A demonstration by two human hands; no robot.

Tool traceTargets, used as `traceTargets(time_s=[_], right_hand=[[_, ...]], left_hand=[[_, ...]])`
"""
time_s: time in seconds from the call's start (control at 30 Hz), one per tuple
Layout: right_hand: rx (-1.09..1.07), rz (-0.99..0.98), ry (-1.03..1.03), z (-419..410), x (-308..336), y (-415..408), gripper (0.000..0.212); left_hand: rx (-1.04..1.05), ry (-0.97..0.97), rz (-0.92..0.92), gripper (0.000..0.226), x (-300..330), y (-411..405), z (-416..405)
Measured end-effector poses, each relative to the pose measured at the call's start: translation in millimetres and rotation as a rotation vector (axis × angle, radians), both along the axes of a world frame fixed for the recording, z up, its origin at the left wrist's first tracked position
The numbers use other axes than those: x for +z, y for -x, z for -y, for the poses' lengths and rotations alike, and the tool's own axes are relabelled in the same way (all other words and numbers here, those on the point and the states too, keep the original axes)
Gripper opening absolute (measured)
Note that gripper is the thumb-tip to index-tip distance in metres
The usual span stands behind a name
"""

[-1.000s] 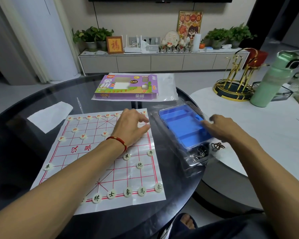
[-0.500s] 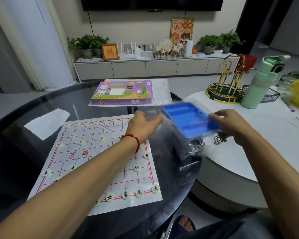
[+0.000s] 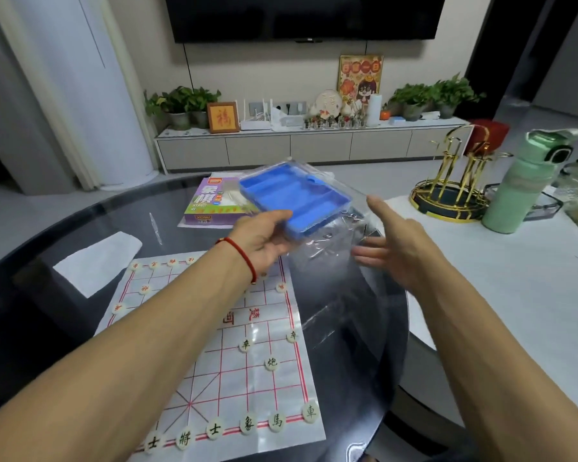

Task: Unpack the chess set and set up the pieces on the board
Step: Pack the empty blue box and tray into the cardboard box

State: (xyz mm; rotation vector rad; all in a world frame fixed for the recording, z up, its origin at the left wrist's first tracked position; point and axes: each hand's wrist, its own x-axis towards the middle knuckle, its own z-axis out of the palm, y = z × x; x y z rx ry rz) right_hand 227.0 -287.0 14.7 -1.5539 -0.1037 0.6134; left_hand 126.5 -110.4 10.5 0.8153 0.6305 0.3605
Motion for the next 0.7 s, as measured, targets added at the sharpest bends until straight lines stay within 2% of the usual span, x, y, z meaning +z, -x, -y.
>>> traceTargets(time_s=[0.07,0.1,0.17,0.27,0.33,0.4,0.47,0.53,0.6,0.7], right_hand=[[0.02,-0.192,-0.278,-21.1,-6.5,6.6,0.049],[-0.014,-0.196,-0.343,-30.0,-8.3,7.4,0.042],[-0.081,-0.156,-0.397,-44.3,-12.2,4.8,0.034],[-0.123,-0.175,-0.449,-53.2,-16.4,-4.5,0.029],[-0.165,-0.205,-0.481,-54.4,-17.0,-14.5,0.028],[-0.237,-0.217,-0.517,-51.7,-17.6,-26.0,0.032],[-0.315,-0.223,-0.562,-44.3,-17.9,-36.9,0.033],[-0.383,-0.207,-0.599,-36.6,-20.3,-44.3,0.036],[-0.44,-0.164,-0.589,-31.3,-25.3,-48.9,0.047],[-0.496,-0.12,-0.547,-28.5,-36.3,-52.8,0.058]], left_hand=[[0.02,0.027,0.012,0.029,0.6,-11.5,3.9],[0.012,0.043,0.017,0.024,0.6,-16.2,5.9],[-0.016,0.014,0.011,0.017,-0.8,-24.3,4.0],[-0.099,-0.152,-0.068,0.021,-3.7,-31.5,-13.3],[-0.216,-0.293,-0.16,0.038,-2.4,-35.4,-28.2],[-0.225,-0.476,-0.265,0.056,-2.8,-44.4,-46.2],[-0.074,-0.746,-0.432,0.052,-7.2,-57.5,-65.1],[0.022,-1.265,-0.655,0.036,-19.4,-74.6,-84.5],[-0.076,-1.64,-0.781,0.037,-31.0,-92.3,-90.7],[-0.215,-1.788,-0.926,0.074,-44.8,-122.7,-88.3]])
